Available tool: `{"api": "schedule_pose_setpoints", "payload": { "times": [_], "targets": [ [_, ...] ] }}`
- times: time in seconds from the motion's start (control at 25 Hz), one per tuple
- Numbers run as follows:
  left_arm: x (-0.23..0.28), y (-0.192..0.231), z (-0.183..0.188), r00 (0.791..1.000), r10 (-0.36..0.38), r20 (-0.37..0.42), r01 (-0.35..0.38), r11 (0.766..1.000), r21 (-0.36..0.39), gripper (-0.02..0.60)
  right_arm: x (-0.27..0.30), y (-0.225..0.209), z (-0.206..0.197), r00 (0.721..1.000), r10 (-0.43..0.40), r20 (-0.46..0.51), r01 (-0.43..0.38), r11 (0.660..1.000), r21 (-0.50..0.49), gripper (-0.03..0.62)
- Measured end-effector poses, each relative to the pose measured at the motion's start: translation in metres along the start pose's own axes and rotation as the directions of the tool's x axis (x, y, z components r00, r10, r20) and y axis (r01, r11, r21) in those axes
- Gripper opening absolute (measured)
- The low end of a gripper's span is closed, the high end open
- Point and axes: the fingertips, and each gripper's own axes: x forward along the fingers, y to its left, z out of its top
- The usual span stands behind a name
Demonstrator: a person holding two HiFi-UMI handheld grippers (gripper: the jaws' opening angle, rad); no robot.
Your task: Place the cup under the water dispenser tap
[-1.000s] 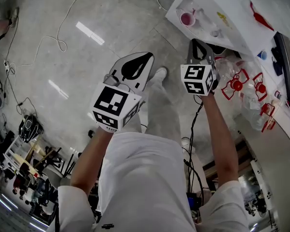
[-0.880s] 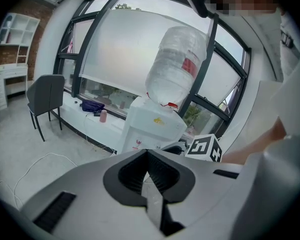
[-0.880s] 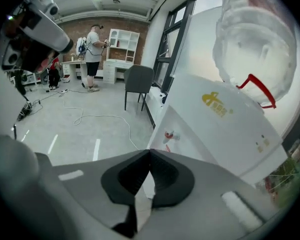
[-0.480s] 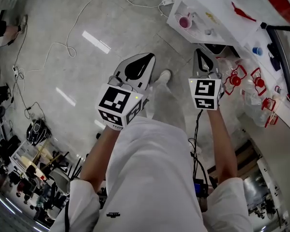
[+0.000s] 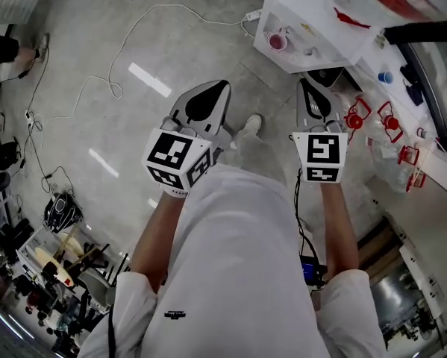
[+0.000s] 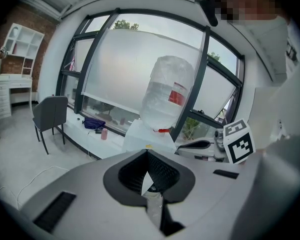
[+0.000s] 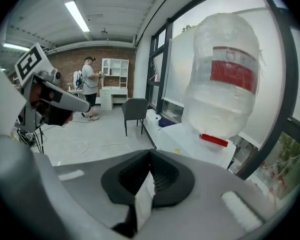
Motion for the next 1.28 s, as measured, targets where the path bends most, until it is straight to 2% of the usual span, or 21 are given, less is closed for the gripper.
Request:
{"api": "schedule_pose_setpoints", "payload": {
  "times": [0.48,0.64,1.04,1.28],
  "targets": [
    [-0.04,-0.005,0.048,0.992,0.038,0.117,-0.041,0.999,0.023,0.0,-0.061,-0.009,0.034,0.996,-0.026,0.089,0.022,0.999,0.039,0.011],
    [-0.049,-0.009,0.061,0.988,0.039,0.151,-0.045,0.998,0.035,0.0,-0.08,-0.013,0.055,0.988,-0.043,0.146,0.036,0.998,0.053,0.011],
    [-0.063,-0.036,0.076,0.98,0.008,0.196,-0.02,0.998,0.06,0.0,-0.128,-0.022,0.079,0.963,-0.092,0.255,0.063,0.991,0.119,0.011],
    [-0.069,-0.043,0.079,0.979,-0.007,0.202,-0.007,0.998,0.068,0.0,-0.136,-0.007,0.082,0.962,-0.055,0.269,0.026,0.994,0.11,0.011]
  ]
}}
